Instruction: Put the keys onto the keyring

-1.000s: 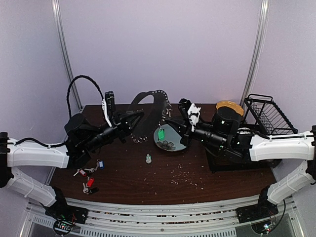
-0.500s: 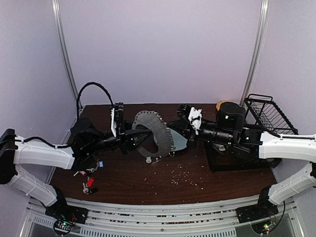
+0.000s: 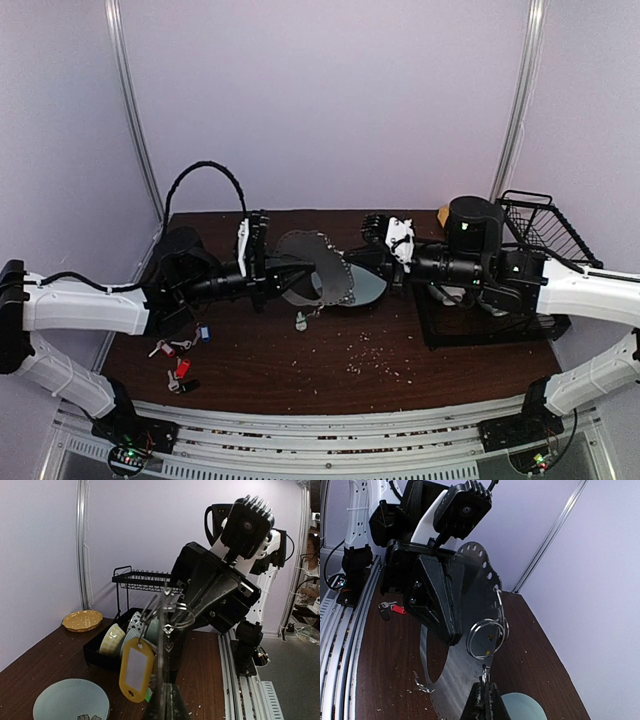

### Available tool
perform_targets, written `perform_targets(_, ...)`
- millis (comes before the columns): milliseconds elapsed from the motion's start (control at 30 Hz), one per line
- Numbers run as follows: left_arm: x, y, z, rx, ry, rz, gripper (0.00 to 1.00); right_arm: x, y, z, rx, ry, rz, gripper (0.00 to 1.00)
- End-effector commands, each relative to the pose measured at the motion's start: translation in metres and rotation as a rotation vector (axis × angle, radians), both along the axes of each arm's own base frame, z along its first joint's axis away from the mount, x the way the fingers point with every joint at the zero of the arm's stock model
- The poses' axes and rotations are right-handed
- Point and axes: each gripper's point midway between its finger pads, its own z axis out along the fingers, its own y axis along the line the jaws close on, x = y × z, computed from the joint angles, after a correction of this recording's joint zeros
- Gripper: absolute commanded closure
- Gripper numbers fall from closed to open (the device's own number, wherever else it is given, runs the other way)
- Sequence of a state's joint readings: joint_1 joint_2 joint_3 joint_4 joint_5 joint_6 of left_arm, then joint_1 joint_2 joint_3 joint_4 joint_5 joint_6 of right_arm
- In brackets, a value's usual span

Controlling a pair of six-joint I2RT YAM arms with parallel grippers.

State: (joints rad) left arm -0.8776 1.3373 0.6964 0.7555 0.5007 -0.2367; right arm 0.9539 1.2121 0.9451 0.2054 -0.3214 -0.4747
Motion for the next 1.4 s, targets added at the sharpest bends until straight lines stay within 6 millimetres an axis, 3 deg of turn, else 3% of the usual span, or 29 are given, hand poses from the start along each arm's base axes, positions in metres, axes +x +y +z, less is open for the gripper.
perform_targets(0, 0.027, 0.006, -0.003, 0.118, -0.074, 0.154, 1.00, 0.003, -0.015, 0.010, -0.043, -0.085, -0.063, 1.00)
perform_targets(167, 0.028, 0.000, -0.010, 0.190, -0.088, 0.129, 1.00, 0.014, -0.029, 0.001, -0.086, -0.227, -0.145, 1.00)
perform_targets(400, -0.002, -0.007, -0.008, 0.161, -0.136, -0.048, 1.00, 0.004, -0.032, -0.020, -0.130, -0.415, -0.090, 1.00)
perform_targets(600, -0.004, -0.006, -0.023, 0.225, -0.163, -0.061, 1.00, -0.027, -0.030, -0.016, -0.055, -0.338, 0.151, 1.00)
perform_targets(767, -0.003, -0.008, -0.029, 0.223, -0.147, -0.065, 1.00, -0.044, -0.024, -0.013, -0.010, -0.326, 0.256, 1.00)
perform_targets(900, -0.012, -0.008, -0.020, 0.151, -0.157, -0.103, 1.00, -0.061, -0.021, 0.001, 0.067, -0.337, 0.347, 1.00)
perform_targets(967, -0.016, -0.009, -0.015, 0.135, -0.185, -0.106, 1.00, -0.053, -0.020, 0.001, 0.050, -0.371, 0.303, 1.00)
perform_targets(1067, -0.023, -0.017, -0.015, 0.178, -0.284, -0.057, 1.00, -0.024, -0.022, -0.008, -0.026, -0.456, 0.109, 1.00)
perform_targets(1167, -0.029, -0.017, -0.002, 0.128, -0.318, -0.042, 1.00, -0.016, -0.023, -0.015, -0.054, -0.501, 0.036, 1.00)
perform_targets(1267, -0.033, -0.012, 0.011, 0.073, -0.346, -0.039, 1.00, -0.022, -0.023, -0.014, -0.023, -0.491, 0.054, 0.82)
perform_targets(1367, -0.031, -0.014, 0.008, 0.095, -0.359, -0.036, 1.00, -0.024, -0.028, -0.008, 0.025, -0.495, 0.038, 0.77)
